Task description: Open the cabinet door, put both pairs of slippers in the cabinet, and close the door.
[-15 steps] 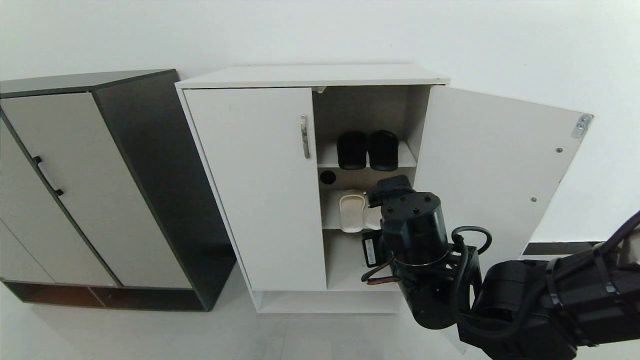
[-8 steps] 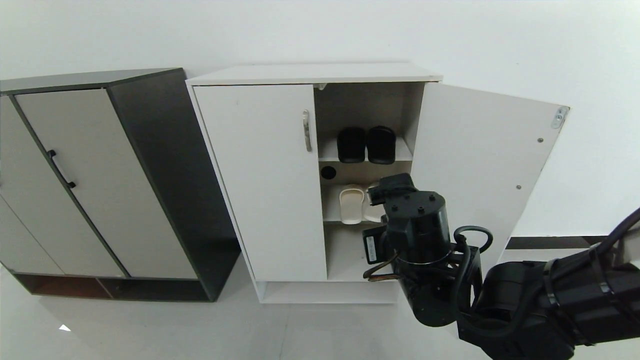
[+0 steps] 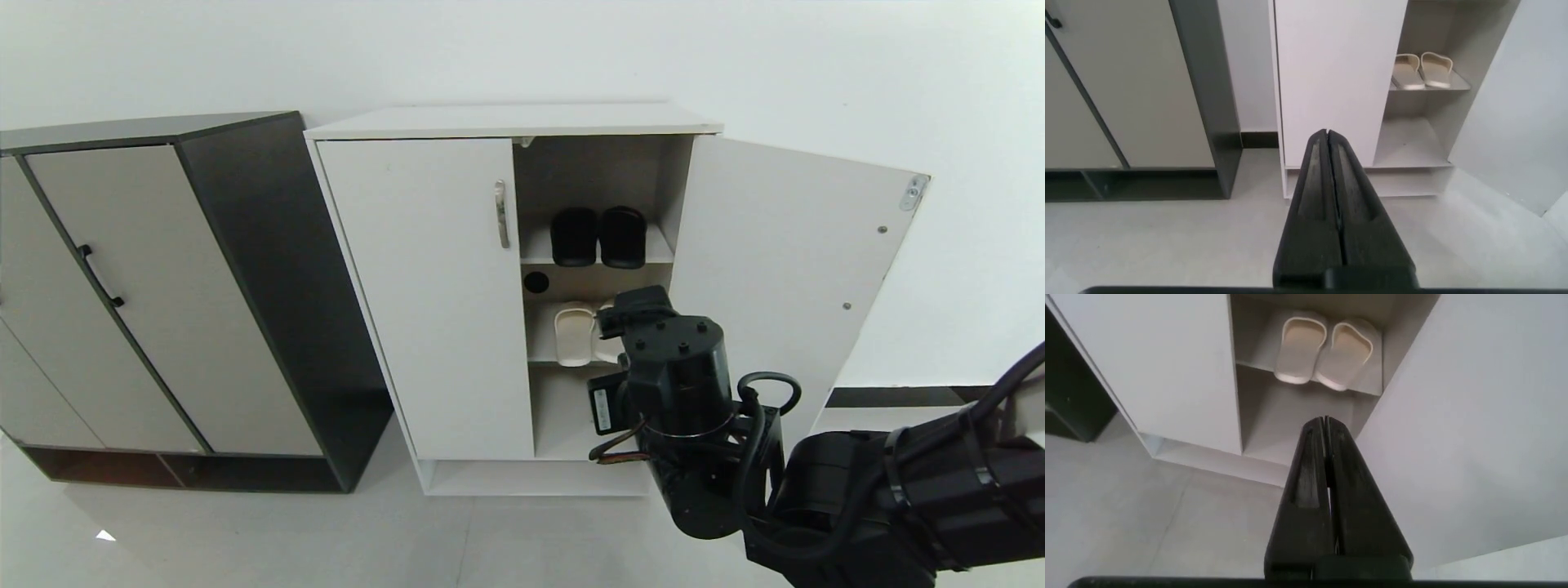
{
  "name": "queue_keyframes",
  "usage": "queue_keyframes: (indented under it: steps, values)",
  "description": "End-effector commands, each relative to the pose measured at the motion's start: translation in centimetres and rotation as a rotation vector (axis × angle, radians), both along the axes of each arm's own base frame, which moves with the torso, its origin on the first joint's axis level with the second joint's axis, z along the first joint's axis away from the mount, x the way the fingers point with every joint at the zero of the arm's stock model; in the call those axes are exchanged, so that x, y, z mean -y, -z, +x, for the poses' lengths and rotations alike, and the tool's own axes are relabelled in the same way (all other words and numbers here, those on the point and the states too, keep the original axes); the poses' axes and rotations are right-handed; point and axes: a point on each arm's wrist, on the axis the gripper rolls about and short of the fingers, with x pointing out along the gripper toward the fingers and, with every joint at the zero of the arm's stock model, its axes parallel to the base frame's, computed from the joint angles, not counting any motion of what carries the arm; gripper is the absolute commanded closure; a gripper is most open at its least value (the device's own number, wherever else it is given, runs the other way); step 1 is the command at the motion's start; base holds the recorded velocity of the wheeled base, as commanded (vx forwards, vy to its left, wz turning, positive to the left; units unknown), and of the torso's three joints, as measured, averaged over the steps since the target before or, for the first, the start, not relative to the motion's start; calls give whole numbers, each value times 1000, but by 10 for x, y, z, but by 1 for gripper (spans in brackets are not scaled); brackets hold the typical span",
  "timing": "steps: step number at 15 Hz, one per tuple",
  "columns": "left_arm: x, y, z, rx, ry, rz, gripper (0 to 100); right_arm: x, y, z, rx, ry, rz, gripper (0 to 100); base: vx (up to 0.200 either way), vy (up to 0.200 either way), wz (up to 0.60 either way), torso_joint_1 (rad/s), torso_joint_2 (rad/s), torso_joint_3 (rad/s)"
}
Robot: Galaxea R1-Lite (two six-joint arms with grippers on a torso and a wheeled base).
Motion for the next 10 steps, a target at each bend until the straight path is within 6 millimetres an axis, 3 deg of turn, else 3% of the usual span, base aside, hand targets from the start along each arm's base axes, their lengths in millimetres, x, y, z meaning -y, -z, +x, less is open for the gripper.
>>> queue_keyframes:
  steps: [1, 4, 10]
  values:
    - [0, 0, 0, 0, -1, 0, 100, -1, 1, 0, -2, -1, -2, 100, 0, 0, 0, 0, 0, 0]
    - [0, 0, 0, 0, -1, 0, 100, -1, 1, 0, -3, -1, -4, 100, 0, 0, 0, 11, -64, -54]
    - [0, 0, 0, 0, -1, 0, 100, 0, 1, 1, -2, 1, -2, 100, 0, 0, 0, 80, -397, -319]
